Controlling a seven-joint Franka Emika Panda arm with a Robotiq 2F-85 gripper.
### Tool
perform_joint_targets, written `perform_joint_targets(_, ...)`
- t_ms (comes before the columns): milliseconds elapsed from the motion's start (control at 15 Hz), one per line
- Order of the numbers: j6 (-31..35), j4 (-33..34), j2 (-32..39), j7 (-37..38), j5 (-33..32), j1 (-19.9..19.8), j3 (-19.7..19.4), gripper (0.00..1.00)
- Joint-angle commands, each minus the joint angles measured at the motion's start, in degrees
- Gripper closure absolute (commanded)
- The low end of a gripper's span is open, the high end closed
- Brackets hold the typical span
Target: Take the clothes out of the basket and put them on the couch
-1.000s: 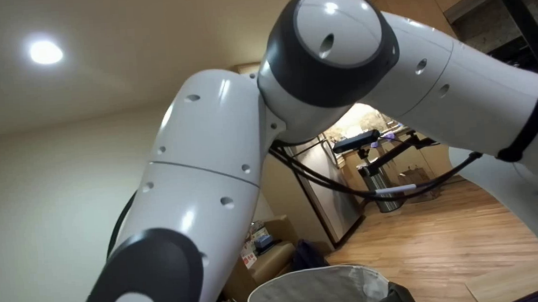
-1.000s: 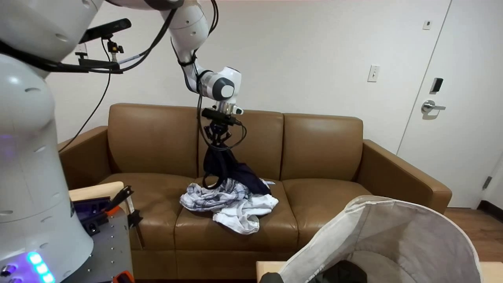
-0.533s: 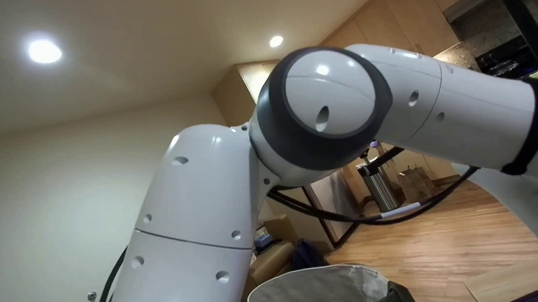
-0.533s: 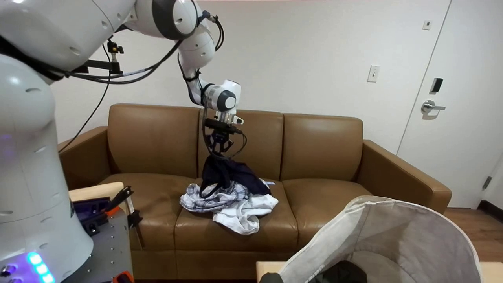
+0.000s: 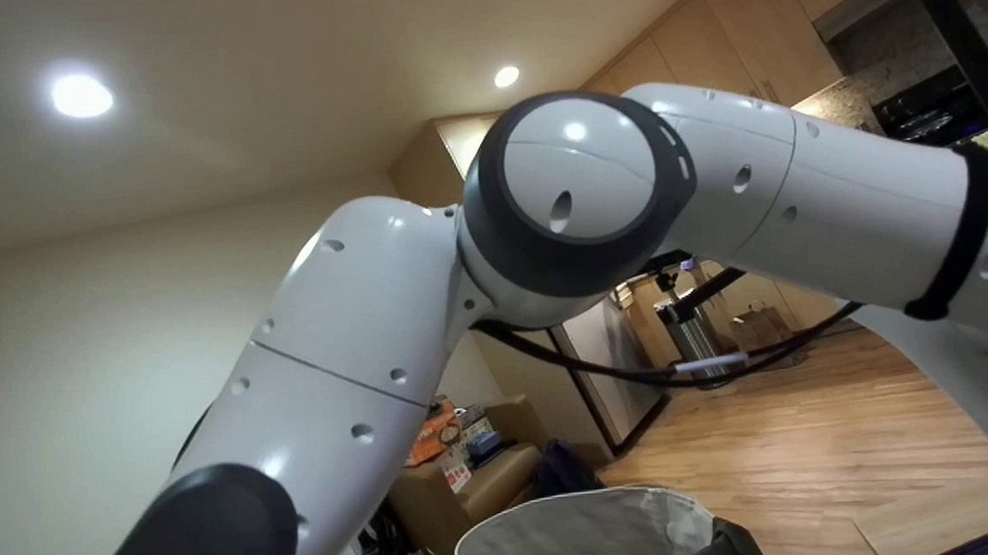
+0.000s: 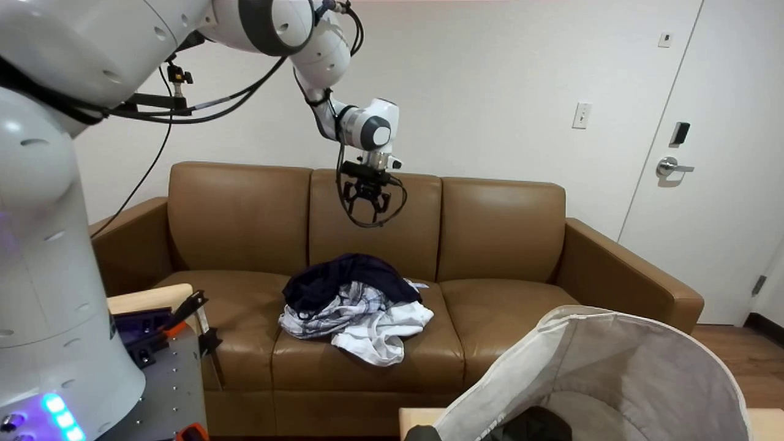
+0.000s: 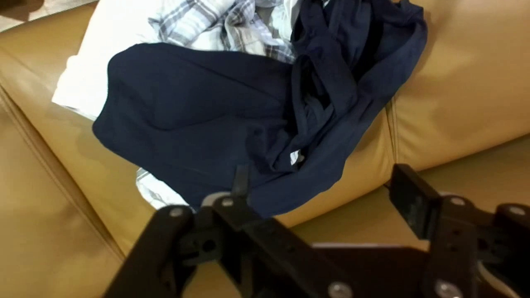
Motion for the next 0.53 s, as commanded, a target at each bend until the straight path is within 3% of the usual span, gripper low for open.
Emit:
perform_joint_targets(0, -2.69, -1.68, -6.79, 2.52, 0.64, -2.59, -0.04, 0.0)
perform_joint_targets(200, -2.76, -5.76, -13.46, 6.14, 0.45, -4.08, -1.7, 0.0)
perform_joint_targets(467, -2.13, -16.65, -24.06, 12.87, -0.12, -5.93, -5.08, 0.0)
